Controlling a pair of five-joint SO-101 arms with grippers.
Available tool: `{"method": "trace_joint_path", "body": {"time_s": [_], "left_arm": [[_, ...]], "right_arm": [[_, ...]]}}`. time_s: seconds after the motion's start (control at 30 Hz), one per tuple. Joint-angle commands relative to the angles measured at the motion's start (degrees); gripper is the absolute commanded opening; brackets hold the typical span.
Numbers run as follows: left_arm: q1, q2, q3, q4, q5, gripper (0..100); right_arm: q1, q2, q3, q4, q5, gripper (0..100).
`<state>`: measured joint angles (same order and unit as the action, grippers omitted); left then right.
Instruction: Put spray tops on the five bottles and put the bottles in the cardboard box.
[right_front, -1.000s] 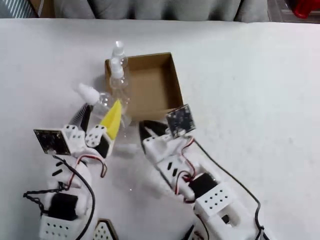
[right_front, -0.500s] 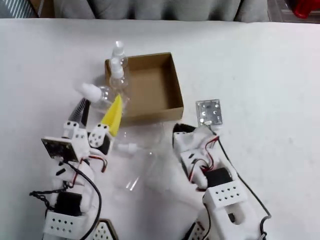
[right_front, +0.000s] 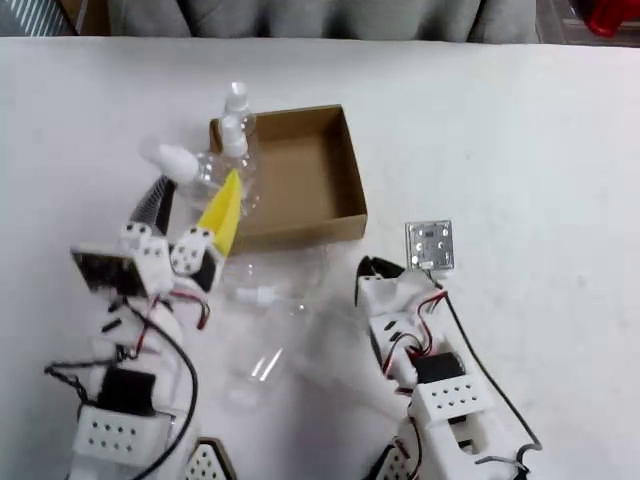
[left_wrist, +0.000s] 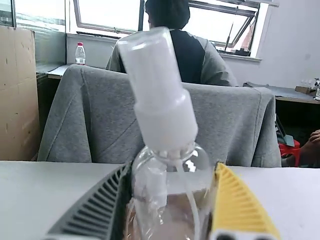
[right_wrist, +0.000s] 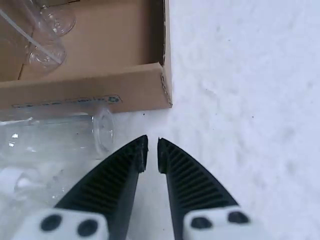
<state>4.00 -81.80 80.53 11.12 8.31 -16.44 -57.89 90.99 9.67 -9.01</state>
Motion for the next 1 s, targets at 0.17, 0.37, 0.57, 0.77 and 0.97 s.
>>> {"method": "trace_joint_path", "body": {"time_s": [0.17,0.37,0.57,0.77,0.97], "left_arm": [[0.57,21.85,-7.91,-7.91,-0.18,2],[0.48,25.54,-2.37,-21.80,-0.18,2],[0.57,29.05,-2.37,-22.77,-0.18,2],[0.48,34.15,-2.29,-26.99,-0.18,2],[0.48,40.48,-2.37,-32.26,-0.44,2]], "right_arm": [[0.48,-0.84,-0.53,-1.19,0.09,1.8],[0.40,-0.84,-0.53,-1.19,0.09,1.8],[0.57,-0.84,-0.53,-1.19,0.09,1.8],[0.57,-0.84,-0.53,-1.19,0.09,1.8],[0.66,-0.84,-0.53,-1.19,0.09,1.7]]}}
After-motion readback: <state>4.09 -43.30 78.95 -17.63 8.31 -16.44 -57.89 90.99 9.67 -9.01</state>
